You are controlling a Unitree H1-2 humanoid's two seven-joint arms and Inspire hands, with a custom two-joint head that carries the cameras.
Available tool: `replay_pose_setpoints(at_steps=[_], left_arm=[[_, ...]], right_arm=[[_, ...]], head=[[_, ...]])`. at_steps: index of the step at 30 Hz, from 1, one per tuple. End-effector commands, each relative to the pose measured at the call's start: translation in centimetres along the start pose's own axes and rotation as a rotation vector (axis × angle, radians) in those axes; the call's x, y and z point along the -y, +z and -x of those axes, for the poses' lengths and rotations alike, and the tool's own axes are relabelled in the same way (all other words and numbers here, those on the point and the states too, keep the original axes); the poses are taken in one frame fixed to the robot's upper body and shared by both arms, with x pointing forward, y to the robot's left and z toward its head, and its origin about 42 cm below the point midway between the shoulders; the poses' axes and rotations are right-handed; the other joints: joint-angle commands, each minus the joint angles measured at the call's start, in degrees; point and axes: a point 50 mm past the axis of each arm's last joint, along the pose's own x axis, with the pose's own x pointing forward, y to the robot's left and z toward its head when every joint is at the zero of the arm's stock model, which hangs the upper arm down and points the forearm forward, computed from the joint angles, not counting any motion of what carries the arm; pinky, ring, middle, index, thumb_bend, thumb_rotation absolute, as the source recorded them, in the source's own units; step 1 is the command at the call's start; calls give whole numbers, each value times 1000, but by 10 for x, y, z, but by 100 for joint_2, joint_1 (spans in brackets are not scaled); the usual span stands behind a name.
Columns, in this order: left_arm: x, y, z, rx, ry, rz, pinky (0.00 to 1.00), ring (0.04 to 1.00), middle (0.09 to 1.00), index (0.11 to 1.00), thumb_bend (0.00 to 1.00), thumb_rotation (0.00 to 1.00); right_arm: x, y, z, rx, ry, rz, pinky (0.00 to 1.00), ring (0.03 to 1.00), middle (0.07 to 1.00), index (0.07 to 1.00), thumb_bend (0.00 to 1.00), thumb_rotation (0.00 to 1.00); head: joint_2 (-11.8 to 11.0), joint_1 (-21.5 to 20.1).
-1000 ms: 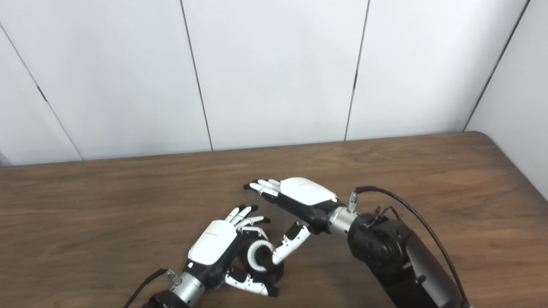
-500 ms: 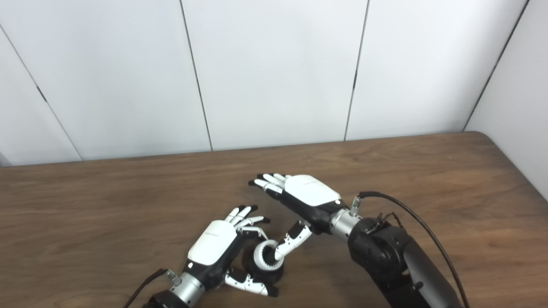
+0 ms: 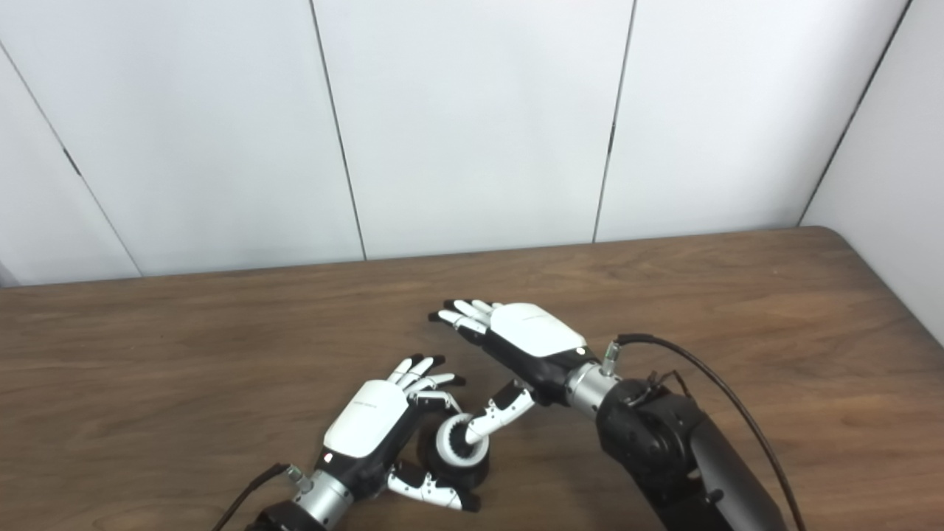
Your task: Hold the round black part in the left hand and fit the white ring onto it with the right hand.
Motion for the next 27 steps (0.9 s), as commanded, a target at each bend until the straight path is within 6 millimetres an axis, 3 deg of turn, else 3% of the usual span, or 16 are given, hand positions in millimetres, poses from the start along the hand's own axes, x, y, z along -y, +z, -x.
replay_pose_setpoints(at_steps=[1,12,27], left_arm=[[38,-5,27,-61,-107,34,1000,970,851,479,520,47],[39,-3,26,-62,-104,39,1000,972,848,479,520,47],[38,-5,26,-62,-100,37,1000,967,845,479,520,47]], right_arm=[[21,6,-6,32,-82,30,1000,1000,1000,940,846,517],[29,13,-22,72,-110,52,1000,1000,1000,926,858,517],[37,8,-17,53,-98,56,1000,1000,1000,919,859,445]], head=[[5,-8],[-2,3],[-19,-41]])
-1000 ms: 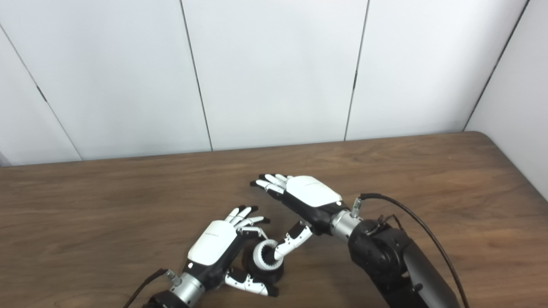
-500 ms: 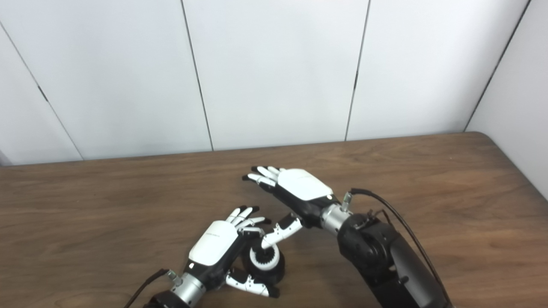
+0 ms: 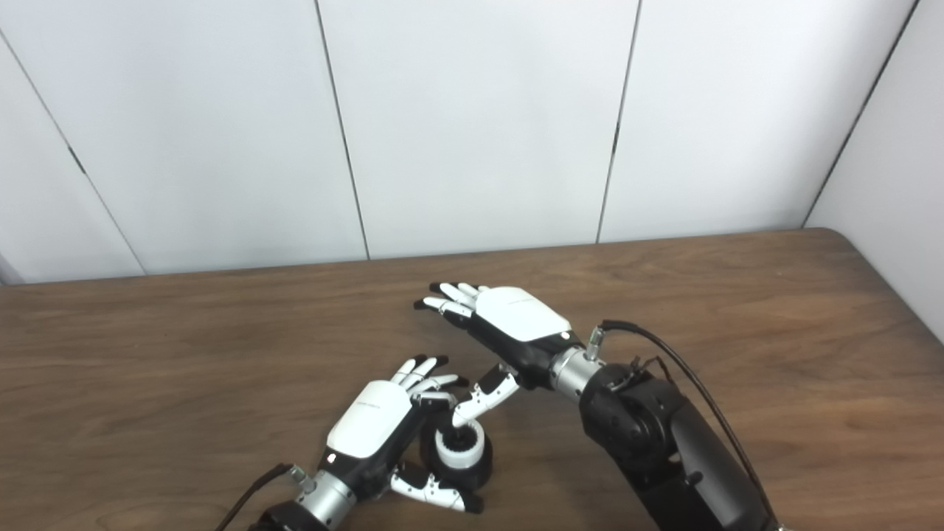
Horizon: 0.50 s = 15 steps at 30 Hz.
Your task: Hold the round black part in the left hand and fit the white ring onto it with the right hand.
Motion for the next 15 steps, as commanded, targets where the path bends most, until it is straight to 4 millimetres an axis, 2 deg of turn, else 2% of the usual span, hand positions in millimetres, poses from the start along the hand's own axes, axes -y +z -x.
replay_pose_setpoints(at_steps=[1,5,6,10,15], left_arm=[[37,-6,27,-66,-101,33,1000,968,846,479,520,47],[37,-6,27,-66,-94,38,1000,968,843,479,520,47],[37,-6,27,-67,-93,37,1000,967,843,479,520,47],[36,-9,26,-70,-89,33,1000,968,840,479,520,47],[36,-16,26,-93,-61,13,1000,967,830,478,521,47]], right_arm=[[27,4,-1,35,-68,29,1000,1000,1000,920,859,444],[31,0,11,20,-100,-78,1000,1000,1000,933,863,462],[32,-3,17,19,-124,-130,973,1000,1000,932,872,505],[37,-23,48,39,-272,-283,837,974,996,930,849,664],[28,-45,86,-18,-374,-373,831,939,971,925,764,701]], head=[[1,-6],[0,13],[1,4],[-20,9],[-69,3]])
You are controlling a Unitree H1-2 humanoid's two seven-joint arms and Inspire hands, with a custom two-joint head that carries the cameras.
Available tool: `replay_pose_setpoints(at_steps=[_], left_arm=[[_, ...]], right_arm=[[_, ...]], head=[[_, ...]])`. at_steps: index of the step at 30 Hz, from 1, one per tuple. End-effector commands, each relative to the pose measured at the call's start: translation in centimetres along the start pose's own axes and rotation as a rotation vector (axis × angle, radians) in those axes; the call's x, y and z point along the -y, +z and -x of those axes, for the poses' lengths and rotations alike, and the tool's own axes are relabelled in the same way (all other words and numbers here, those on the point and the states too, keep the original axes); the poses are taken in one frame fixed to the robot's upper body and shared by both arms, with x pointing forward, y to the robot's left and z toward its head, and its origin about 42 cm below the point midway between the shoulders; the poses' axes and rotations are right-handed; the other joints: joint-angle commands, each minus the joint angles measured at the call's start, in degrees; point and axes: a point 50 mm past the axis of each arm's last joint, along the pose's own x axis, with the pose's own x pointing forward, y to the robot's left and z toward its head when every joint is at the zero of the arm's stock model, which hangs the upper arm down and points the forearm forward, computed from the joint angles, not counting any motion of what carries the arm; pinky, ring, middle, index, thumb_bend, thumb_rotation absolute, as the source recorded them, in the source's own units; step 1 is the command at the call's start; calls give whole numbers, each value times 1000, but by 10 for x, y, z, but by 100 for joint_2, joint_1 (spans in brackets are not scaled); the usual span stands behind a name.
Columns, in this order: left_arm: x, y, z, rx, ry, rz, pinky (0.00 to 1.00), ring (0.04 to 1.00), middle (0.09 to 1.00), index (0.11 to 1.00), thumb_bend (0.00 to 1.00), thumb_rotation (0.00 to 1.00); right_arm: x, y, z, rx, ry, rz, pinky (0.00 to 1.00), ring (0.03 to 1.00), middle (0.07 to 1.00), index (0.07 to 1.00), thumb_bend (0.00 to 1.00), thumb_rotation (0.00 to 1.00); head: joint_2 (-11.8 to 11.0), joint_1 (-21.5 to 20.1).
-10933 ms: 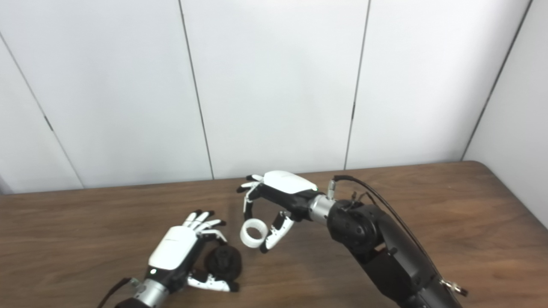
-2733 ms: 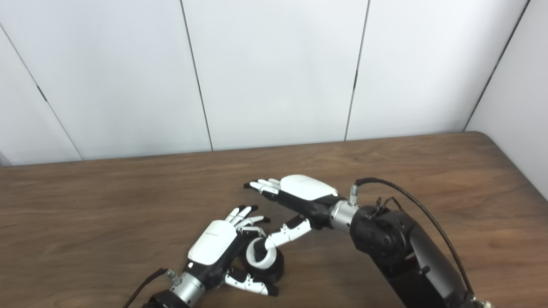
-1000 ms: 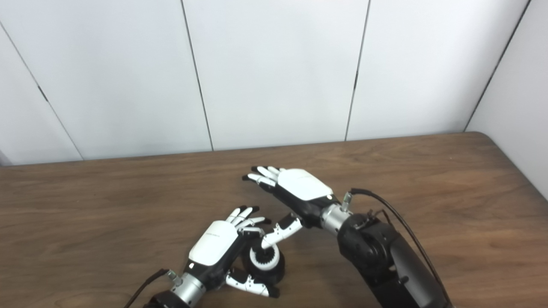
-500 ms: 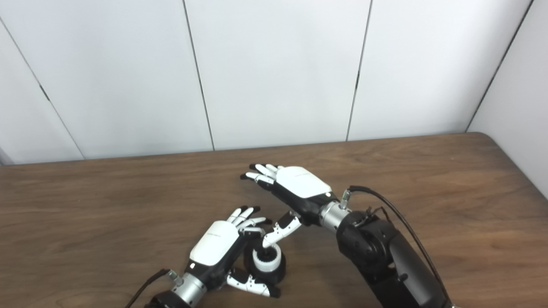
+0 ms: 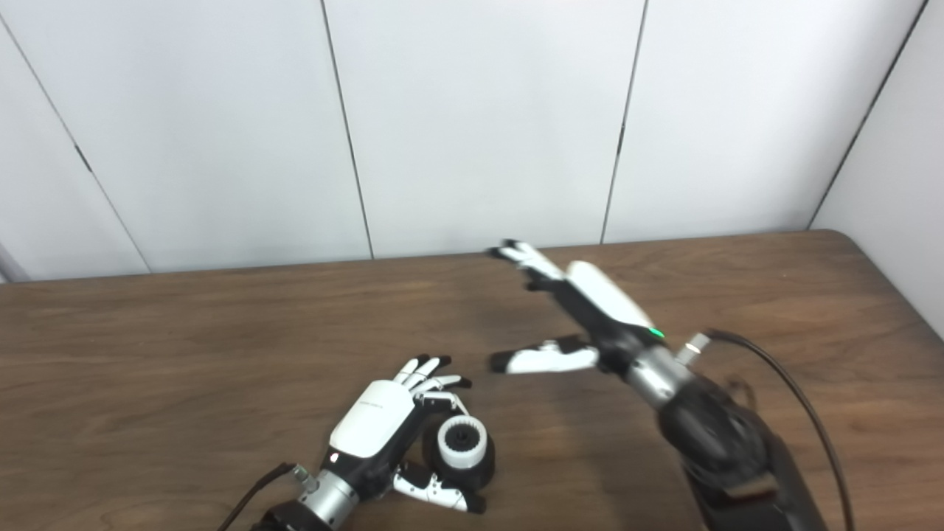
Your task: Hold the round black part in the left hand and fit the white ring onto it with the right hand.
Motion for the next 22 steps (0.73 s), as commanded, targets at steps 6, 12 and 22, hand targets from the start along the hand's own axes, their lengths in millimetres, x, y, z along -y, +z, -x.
replay_pose_setpoints(at_steps=[6,12,22], left_arm=[[34,-27,26,-124,-21,-8,1000,957,836,478,521,48],[31,-38,21,-154,9,-27,1000,948,839,478,522,48],[26,-59,9,-220,13,-66,1000,956,845,480,522,48]], right_arm=[[9,-11,43,-14,-121,-119,884,975,988,947,715,710],[-3,-23,77,-100,-126,-130,855,954,986,935,641,745],[-37,-32,135,-251,-126,-221,855,940,966,930,548,717]], head=[[-57,0],[-135,2],[-226,-30]])
